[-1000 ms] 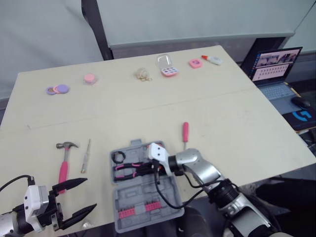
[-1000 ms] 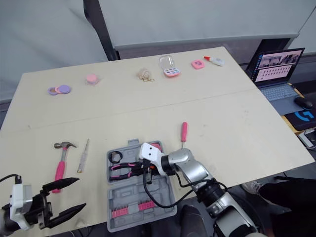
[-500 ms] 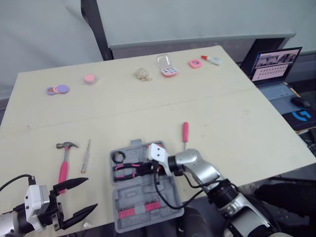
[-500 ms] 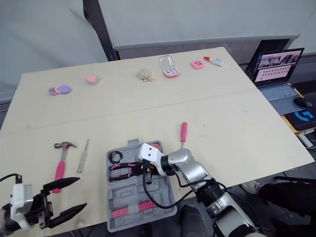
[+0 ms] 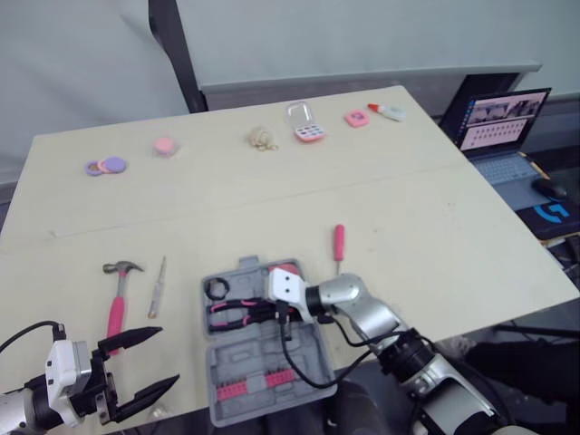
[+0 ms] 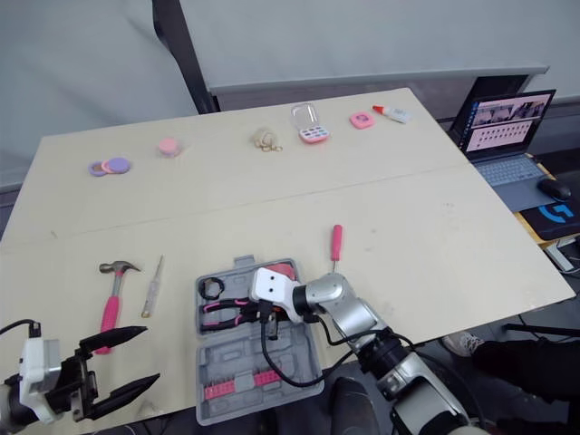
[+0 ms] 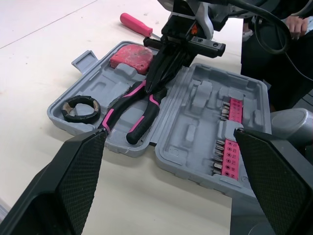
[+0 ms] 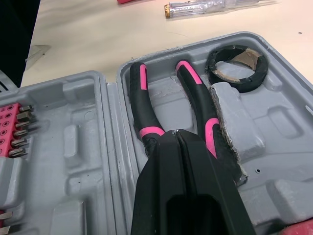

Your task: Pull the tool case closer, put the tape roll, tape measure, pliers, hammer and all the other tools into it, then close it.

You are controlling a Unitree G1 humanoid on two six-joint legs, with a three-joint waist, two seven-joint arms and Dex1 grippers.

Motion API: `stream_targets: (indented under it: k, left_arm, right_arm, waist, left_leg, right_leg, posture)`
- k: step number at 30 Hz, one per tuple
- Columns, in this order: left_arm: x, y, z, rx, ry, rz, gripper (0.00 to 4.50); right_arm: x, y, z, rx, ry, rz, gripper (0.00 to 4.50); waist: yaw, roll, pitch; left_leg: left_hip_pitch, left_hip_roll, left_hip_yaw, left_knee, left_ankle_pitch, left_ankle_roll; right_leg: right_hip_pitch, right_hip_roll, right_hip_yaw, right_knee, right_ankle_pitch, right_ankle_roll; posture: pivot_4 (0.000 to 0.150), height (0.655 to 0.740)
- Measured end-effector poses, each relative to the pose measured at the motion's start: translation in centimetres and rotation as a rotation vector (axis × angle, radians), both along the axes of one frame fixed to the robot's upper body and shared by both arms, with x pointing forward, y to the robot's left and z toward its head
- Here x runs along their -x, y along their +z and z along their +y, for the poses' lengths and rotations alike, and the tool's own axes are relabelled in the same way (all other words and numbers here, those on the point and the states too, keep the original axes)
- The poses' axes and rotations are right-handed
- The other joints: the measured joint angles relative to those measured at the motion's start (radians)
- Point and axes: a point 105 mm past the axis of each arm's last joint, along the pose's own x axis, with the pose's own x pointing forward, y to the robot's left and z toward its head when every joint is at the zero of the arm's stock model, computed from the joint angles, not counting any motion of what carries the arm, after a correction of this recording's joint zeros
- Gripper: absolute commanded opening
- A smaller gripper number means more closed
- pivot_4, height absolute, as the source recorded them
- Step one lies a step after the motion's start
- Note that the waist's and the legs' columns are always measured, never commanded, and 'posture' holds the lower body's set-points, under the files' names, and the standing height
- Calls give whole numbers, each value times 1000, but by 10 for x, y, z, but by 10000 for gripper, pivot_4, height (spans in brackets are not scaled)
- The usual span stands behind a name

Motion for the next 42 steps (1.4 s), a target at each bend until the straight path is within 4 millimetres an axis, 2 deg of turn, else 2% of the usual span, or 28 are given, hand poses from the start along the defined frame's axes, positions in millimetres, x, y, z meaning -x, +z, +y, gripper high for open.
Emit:
stream_targets:
  k: [6, 11, 26, 32, 42]
  left_arm:
    - [0, 0, 0, 0, 0, 0, 45000]
    - [0, 0, 0, 0, -1, 0, 45000]
    - [0, 0, 0, 1, -1, 0, 45000]
    - [0, 0, 0, 1, -1, 0, 45000]
    - [-1, -2, -4, 12, -14, 6, 45000]
  right_arm:
    - [1, -4, 1, 10, 7, -9, 706]
    - [1, -10, 1, 18, 11, -21, 706]
    - [3, -17, 4, 27, 19, -47, 706]
    - [3, -22, 5, 41, 19, -45, 706]
    - [3, -23, 4, 46, 17, -44, 706]
  waist:
    - [-1, 1, -2]
    - [-1, 1, -3]
    - [0, 9, -17]
    - [0, 11, -19]
    - [3, 13, -20]
  left_leg:
    - [1, 1, 0, 0, 0, 0]
    - [18, 2, 0, -4, -2, -1]
    - [23, 9, 0, -5, -5, -7]
    - [35, 12, 0, -10, -8, -8]
    - [35, 14, 0, -14, -8, -10]
  right_leg:
    - [0, 0, 0, 0, 0, 0]
    - [16, 0, -1, -6, -2, -3]
    - [17, 0, -1, -1, -7, -12]
    - [28, 0, -1, -4, -9, -16]
    - [29, 1, -1, -6, -9, -17]
  posture:
    - [1500, 7287]
    - [1500, 7287]
    - [1500, 7287]
    - [1500, 7287]
    - [1500, 7287]
